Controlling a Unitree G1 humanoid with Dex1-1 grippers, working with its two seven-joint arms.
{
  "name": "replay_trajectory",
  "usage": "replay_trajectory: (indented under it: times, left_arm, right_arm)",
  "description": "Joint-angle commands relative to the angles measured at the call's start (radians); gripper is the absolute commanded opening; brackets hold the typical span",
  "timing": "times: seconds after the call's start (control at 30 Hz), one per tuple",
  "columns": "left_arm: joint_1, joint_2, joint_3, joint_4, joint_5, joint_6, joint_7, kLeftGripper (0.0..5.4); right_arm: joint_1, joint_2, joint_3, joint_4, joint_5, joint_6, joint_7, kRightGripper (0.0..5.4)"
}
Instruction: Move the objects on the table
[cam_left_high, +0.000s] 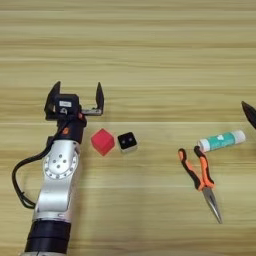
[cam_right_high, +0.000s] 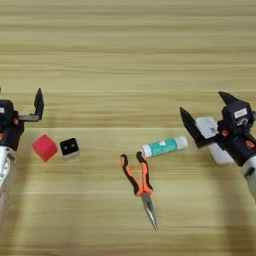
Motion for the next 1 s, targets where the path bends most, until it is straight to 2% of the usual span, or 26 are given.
replay_trajectory:
  times: [0.03,0.2,0.47,0.67,1.0]
  left_arm:
    - [-0.005,-0.006,0.001,-0.011,-0.001,0.014,0.003,5.40]
    - [-0.002,-0.006,0.009,-0.013,-0.009,0.012,0.005,5.40]
    - [-0.008,-0.008,0.011,-0.010,-0.008,0.011,0.013,5.40]
    - [-0.016,-0.011,0.012,-0.012,-0.011,0.015,0.015,5.40]
    - [-0.027,-0.018,0.008,-0.002,-0.007,0.007,0.016,5.40]
  right_arm:
    - [0.040,-0.024,0.035,-0.073,0.012,0.037,0.046,5.38]
    - [0.069,-0.043,0.068,-0.102,0.025,0.065,0.101,5.38]
    - [0.224,-0.084,0.166,-0.153,0.050,0.091,0.237,5.38]
    - [0.277,-0.072,0.188,-0.178,0.087,0.152,0.232,5.38]
    - [0.342,-0.068,0.256,-0.184,0.025,0.185,0.179,5.38]
